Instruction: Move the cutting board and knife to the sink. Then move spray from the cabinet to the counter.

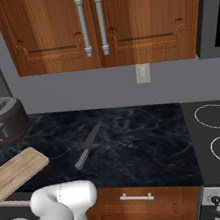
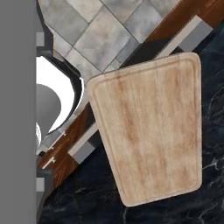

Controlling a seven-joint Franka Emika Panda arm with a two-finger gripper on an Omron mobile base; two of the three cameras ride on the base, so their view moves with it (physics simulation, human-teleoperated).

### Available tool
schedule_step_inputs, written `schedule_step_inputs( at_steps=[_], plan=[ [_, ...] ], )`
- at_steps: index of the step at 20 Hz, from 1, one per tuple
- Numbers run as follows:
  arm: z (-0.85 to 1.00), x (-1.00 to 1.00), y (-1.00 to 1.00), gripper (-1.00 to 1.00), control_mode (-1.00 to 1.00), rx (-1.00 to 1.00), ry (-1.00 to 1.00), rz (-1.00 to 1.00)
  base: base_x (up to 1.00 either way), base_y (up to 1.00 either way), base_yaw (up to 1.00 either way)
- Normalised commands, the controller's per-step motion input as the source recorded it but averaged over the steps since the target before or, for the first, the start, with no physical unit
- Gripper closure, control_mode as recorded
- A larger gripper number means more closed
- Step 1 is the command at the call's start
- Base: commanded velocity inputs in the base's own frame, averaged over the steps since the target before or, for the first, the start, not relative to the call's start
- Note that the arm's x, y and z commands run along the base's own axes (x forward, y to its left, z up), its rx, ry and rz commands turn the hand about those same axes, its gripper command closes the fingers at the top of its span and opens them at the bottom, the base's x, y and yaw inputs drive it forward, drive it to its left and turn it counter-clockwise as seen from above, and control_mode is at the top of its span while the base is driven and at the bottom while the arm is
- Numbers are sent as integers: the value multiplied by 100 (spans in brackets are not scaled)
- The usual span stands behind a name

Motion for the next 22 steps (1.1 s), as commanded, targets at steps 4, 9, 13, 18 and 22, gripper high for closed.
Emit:
schedule_step_inputs(
  at_steps=[4, 9, 13, 18, 22],
  plan=[
    [-7, -24, 17, -100, -100, -25, 0, 7, 0, 0, 0],
    [-11, -9, 16, -100, -100, -22, 0, 8, 0, 0, 0],
    [-26, -4, 10, -100, -100, -25, -22, 10, 0, 0, 0],
    [-25, 0, 3, -100, -100, -19, -22, 8, 0, 0, 0],
    [-21, 0, 0, -100, -100, -6, -7, 4, 0, 0, 0]
  ],
)
